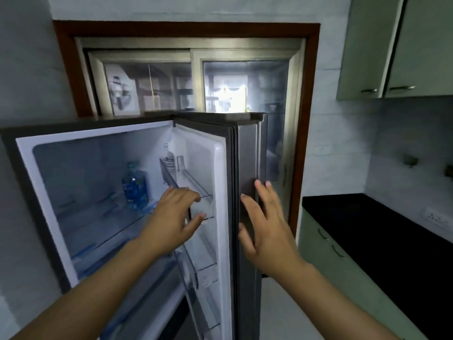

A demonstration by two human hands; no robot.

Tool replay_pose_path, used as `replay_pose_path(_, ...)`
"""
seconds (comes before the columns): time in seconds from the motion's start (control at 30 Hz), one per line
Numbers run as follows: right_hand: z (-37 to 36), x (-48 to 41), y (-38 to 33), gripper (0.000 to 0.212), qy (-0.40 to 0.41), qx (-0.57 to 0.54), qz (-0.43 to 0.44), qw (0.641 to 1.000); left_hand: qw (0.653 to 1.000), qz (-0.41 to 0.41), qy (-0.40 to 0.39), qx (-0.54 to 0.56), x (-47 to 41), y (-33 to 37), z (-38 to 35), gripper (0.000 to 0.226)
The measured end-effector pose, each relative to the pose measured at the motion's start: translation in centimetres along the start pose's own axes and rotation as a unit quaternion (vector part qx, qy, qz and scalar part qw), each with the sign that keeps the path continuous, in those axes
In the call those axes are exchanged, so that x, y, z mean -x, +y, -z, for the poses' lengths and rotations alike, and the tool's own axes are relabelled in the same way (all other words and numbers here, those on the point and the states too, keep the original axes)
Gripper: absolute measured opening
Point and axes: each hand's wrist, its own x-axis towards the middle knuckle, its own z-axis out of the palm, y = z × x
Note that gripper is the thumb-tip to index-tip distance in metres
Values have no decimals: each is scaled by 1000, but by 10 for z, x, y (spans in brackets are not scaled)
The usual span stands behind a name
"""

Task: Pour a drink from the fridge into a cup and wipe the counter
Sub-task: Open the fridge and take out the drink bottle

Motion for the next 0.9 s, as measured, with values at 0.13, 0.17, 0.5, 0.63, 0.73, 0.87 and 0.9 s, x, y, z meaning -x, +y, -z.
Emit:
replay_pose_path(0.13, 9, 22, 23, 41, -22, -5, -6, 1000, 998, -30, -49, 3, -32, 23, -13, 41)
replay_pose_path(0.17, 10, 26, 28, 36, -33, -4, -1, 999, 997, -41, -61, 4, -39, 26, -16, 41)
replay_pose_path(0.5, -25, 21, 44, 14, -85, -34, 51, 994, 990, -32, -140, -6, -111, -54, -37, 66)
replay_pose_path(0.63, -53, -23, 31, 17, -65, -27, 63, 996, 991, -9, -133, -13, -130, -124, -57, 76)
replay_pose_path(0.73, -78, -86, 11, 16, -43, 6, 58, 997, 995, 10, -100, 6, -135, -170, -76, 71)
replay_pose_path(0.87, -124, -172, 1, 22, -35, 82, -2, 996, 996, 4, -66, 59, -138, -193, -94, 58)
replay_pose_path(0.9, -137, -189, 1, 22, -45, 105, -20, 993, 996, 6, -47, 72, -135, -196, -96, 54)
